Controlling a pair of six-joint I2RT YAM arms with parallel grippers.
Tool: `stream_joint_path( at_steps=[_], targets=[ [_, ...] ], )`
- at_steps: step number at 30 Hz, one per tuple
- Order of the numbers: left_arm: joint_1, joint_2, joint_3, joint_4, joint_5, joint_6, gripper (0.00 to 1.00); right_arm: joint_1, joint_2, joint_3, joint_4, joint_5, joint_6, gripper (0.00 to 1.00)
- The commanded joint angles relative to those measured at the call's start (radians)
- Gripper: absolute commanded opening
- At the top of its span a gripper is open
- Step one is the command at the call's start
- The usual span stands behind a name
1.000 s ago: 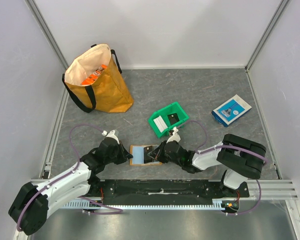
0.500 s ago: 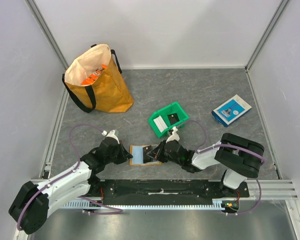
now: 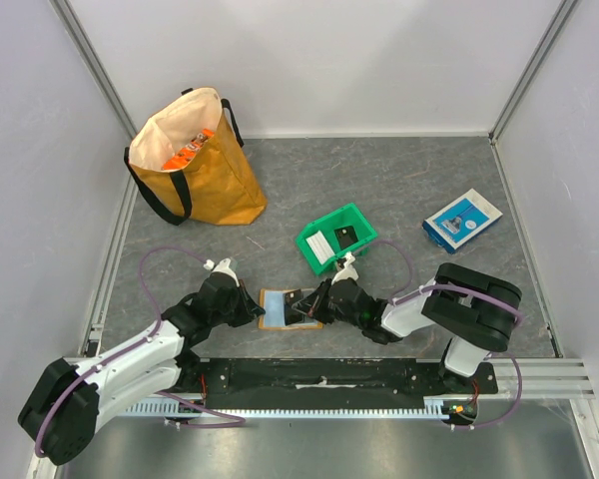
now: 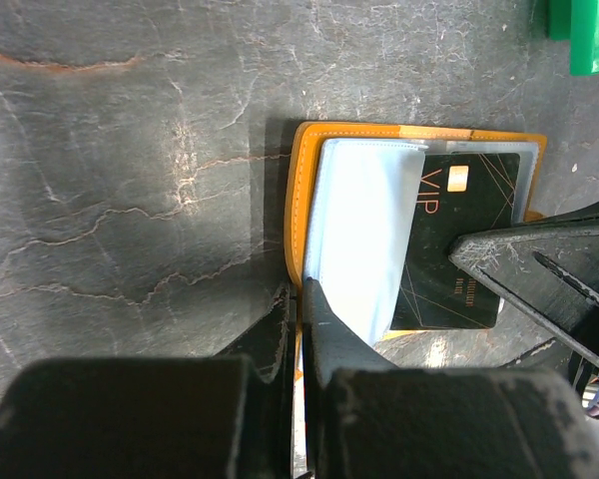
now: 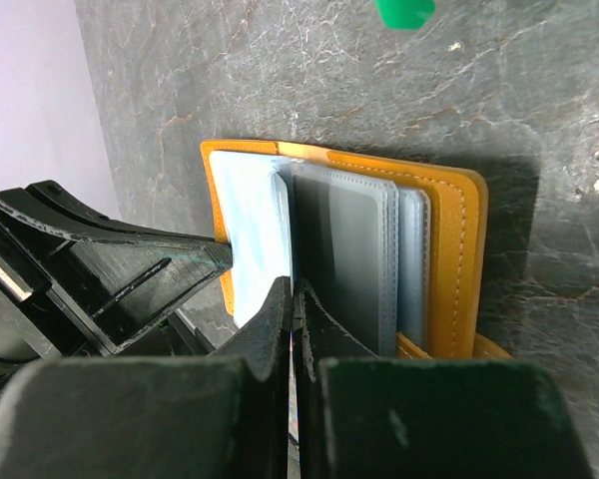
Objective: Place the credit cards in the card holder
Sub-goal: Insert the credit card into the card holder.
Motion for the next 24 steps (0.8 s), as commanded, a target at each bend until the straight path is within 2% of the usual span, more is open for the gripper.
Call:
stream_joint_path(
  at_steps=[1,7,12,18,24],
  targets=[
    [-0.004,0.002,0.005,-0.011,-0.013,0.009,0.02,-0.004,0.007,-0.011,-0.011,0.025,0.019,0.00],
    [-0.002,0.001,0.007,-0.008,-0.017,0.007,0.02,-0.010,0.019,-0.003,-0.023,0.015,0.016,0.00],
    [-0.002,-0.001,0.001,0.001,-0.007,0.009,0.02,-0.032,0.011,0.061,-0.176,0.042,-0.065,0.00],
    [-0.004,-0.005,-0.003,0.011,-0.004,0.005,0.02,0.004,0.044,0.081,-0.178,0.026,-0.051,0.00],
    [-0.002,-0.008,-0.003,0.007,-0.007,0.004,0.02,0.030,0.047,0.109,-0.248,0.018,-0.063,0.00]
  ],
)
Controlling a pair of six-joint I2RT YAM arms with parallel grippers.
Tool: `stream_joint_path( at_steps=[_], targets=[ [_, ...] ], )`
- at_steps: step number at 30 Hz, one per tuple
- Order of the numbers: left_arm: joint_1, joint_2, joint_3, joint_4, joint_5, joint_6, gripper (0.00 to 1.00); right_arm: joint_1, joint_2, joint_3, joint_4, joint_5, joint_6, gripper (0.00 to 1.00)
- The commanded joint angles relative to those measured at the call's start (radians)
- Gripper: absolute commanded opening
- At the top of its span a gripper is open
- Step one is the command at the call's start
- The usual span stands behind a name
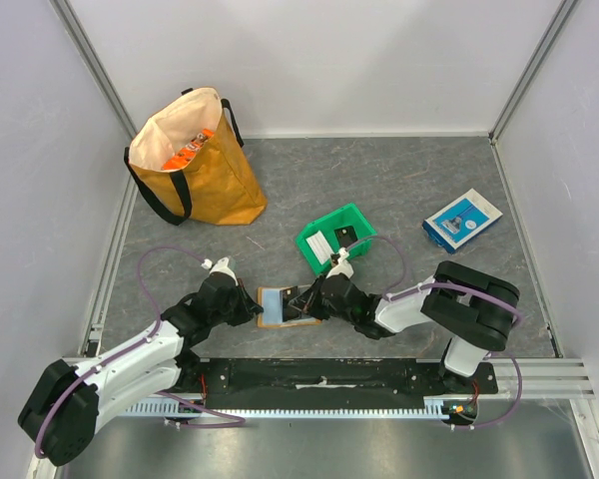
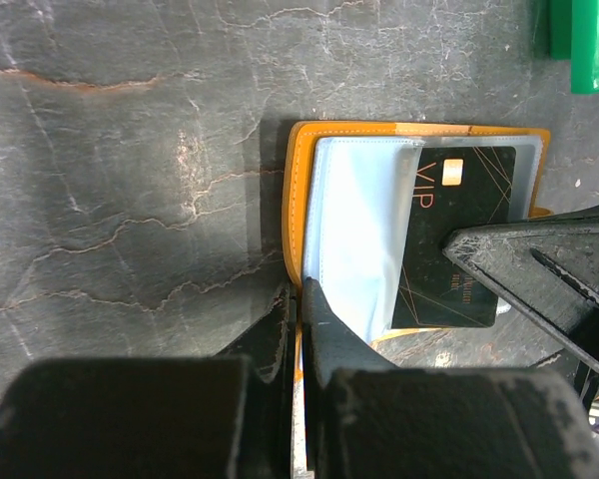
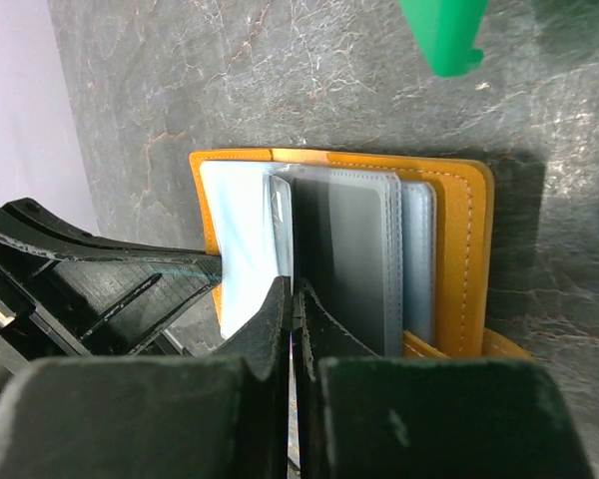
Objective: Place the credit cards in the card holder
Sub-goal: Insert the credit card into the card holder.
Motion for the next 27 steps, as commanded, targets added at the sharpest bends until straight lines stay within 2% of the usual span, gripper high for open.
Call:
stream_joint_path(
  at_steps=[1,8,18,27],
  targets=[
    [-0.003,-0.003,-0.003,0.004,0.018,0.004,0.02,0.030,0.025,0.038,-0.179,0.018,-0.033,0.00],
    [-0.003,-0.014,-0.004,-0.002,0.014,0.007,0.02,0.013,-0.071,0.037,-0.287,0.159,-0.103,0.00],
    [-0.004,-0.006,-0.003,0.006,0.015,0.001,0.02,0.033,0.058,0.047,-0.125,-0.038,-0.050,0.00],
    [-0.003,-0.003,-0.001,0.004,0.000,-0.002,0.02,0.045,0.049,0.011,-0.049,-0.103,0.005,0.00]
  ],
)
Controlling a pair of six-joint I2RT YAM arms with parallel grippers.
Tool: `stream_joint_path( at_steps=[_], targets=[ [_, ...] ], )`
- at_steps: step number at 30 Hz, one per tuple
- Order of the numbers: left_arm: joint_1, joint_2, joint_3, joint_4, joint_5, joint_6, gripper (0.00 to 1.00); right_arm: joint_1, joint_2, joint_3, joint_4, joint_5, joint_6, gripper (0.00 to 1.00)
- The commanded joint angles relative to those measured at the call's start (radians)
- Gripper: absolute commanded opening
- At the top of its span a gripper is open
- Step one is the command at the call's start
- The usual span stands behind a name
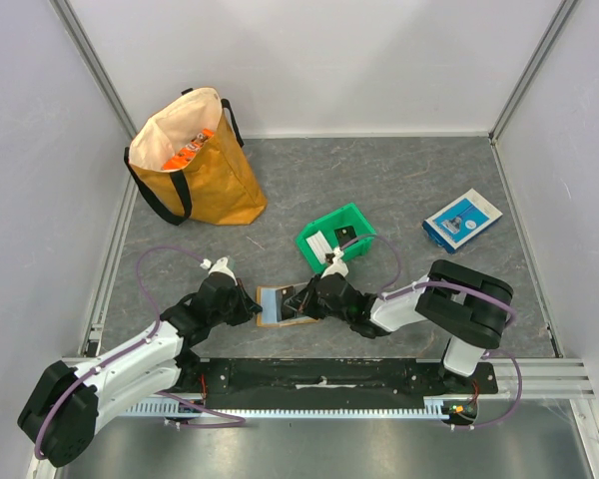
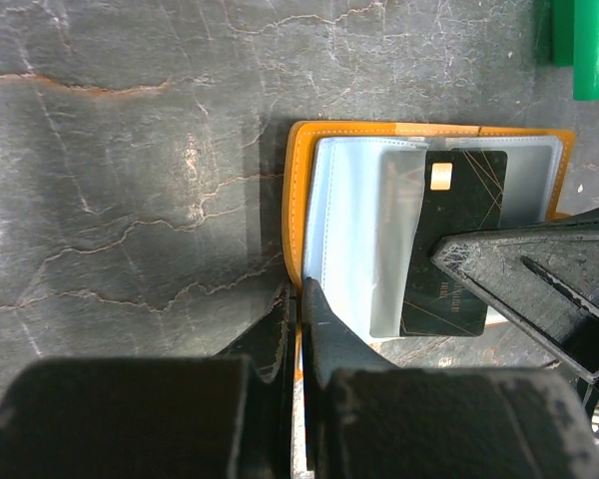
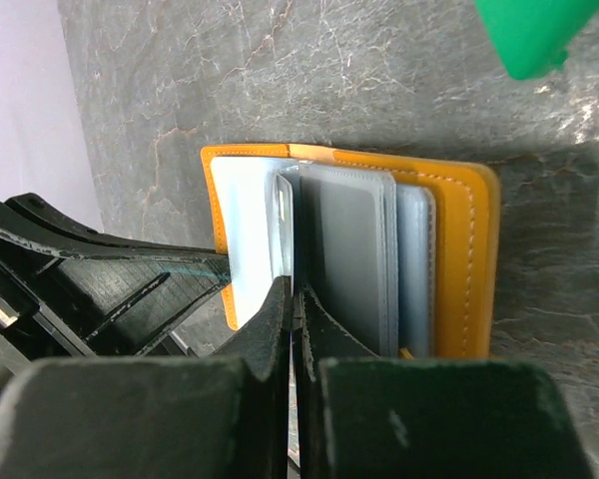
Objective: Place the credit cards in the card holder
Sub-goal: Insert the credit card into the card holder.
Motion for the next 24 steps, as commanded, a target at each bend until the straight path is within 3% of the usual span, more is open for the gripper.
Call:
stream_joint_path(
  at_steps=[1,9,15,20,24],
  targets=[
    [-0.007,0.004,-0.001,0.010,0.011,-0.004,0.02,0.031,0.010,-0.036,-0.045,-0.107,0.025,0.00],
    [-0.005,0.005,-0.001,0.013,0.011,-0.007,0.02,0.031,0.028,-0.026,-0.051,-0.129,0.033,0.00],
    [-0.005,-0.002,-0.004,0.021,0.023,-0.011,0.02,0.031,0.088,0.062,-0.098,-0.132,-0.009,0.09],
    [-0.005,-0.019,-0.010,0.015,0.019,-0.014,0.02,0.026,-0.007,0.031,-0.205,-0.037,-0.042,0.25],
    [-0.005,-0.018,-0.011,0.013,0.022,-0.013,0.02,0.026,-0.090,0.051,-0.330,0.046,-0.102,0.51]
  ],
)
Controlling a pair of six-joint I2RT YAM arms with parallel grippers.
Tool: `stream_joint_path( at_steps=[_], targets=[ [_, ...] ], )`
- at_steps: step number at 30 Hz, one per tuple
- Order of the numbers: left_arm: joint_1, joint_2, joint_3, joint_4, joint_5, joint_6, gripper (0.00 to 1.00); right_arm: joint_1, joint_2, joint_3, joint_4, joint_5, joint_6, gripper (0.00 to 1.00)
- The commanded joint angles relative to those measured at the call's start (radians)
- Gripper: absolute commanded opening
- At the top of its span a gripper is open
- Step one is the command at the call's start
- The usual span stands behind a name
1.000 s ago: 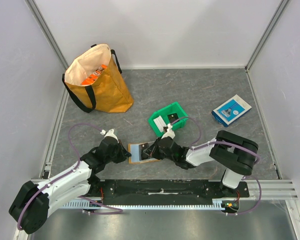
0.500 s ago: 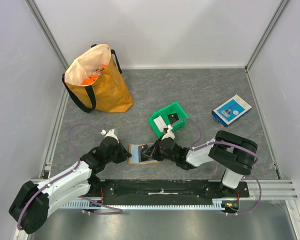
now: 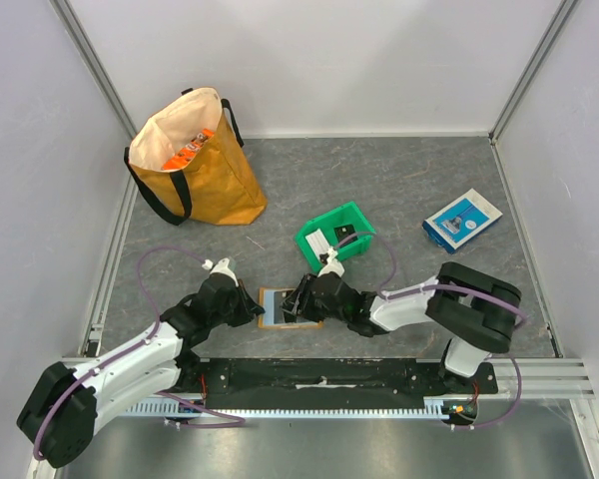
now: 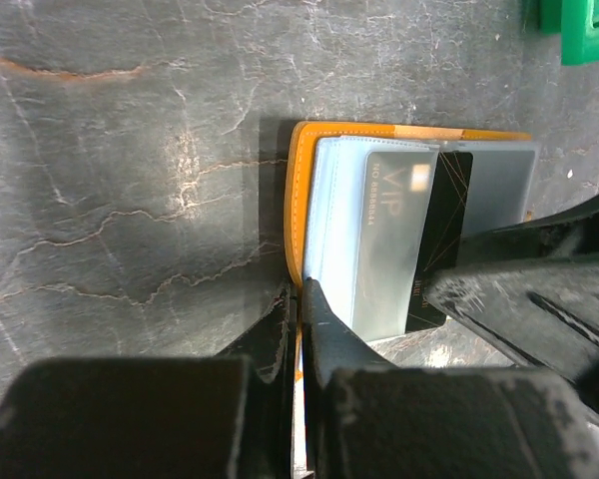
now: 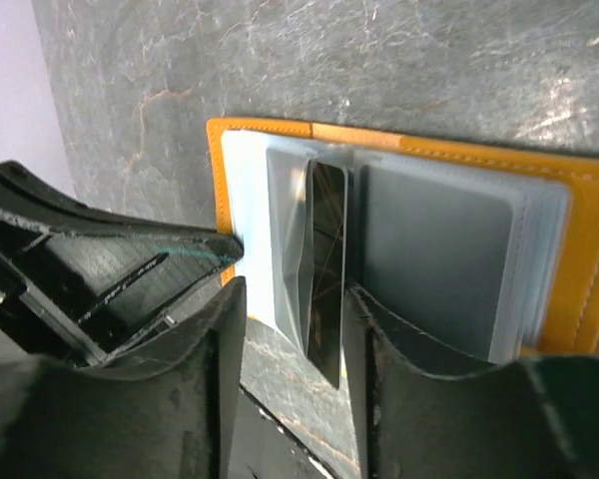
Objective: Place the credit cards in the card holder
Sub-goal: Insert the credit card into the card holder.
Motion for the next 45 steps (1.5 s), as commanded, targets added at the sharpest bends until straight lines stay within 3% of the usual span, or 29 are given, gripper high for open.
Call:
stream_joint_path(
  at_steps=[1,9,18,20,24,27,31,33,38,45],
  targets=[
    [-0.002,-0.007,-0.010,0.020,0.004,-0.012,0.02,0.015,-0.081,0.020,-0.247,0.079,-0.103,0.54],
    [-0.002,0.001,0.001,0.023,0.010,-0.003,0.02,0.027,-0.047,0.080,-0.243,0.035,-0.161,0.56],
    [-0.004,0.013,0.009,0.040,0.029,0.006,0.02,0.058,0.037,0.190,-0.212,-0.034,-0.223,0.40],
    [-0.002,0.016,0.009,0.040,0.029,0.009,0.02,0.058,0.040,0.195,-0.203,-0.037,-0.237,0.19],
    [-0.002,0.010,0.006,0.040,0.024,0.009,0.02,0.058,0.039,0.197,-0.221,-0.019,-0.240,0.01],
    [-0.002,0.007,0.007,0.037,0.022,0.009,0.02,0.060,0.028,0.212,-0.303,0.039,-0.261,0.09],
    [-0.002,0.000,0.009,0.022,0.012,0.009,0.02,0.072,-0.013,0.270,-0.527,0.241,-0.295,0.15],
    [-0.002,-0.004,0.009,0.019,0.007,0.012,0.02,0.078,-0.030,0.282,-0.586,0.286,-0.306,0.34],
    [-0.002,-0.005,0.027,0.008,0.004,0.023,0.02,0.095,-0.073,0.284,-0.594,0.318,-0.324,0.54],
    [-0.002,-0.022,0.070,-0.004,0.016,0.045,0.02,0.086,-0.137,0.318,-0.626,0.343,-0.410,0.59]
  ],
)
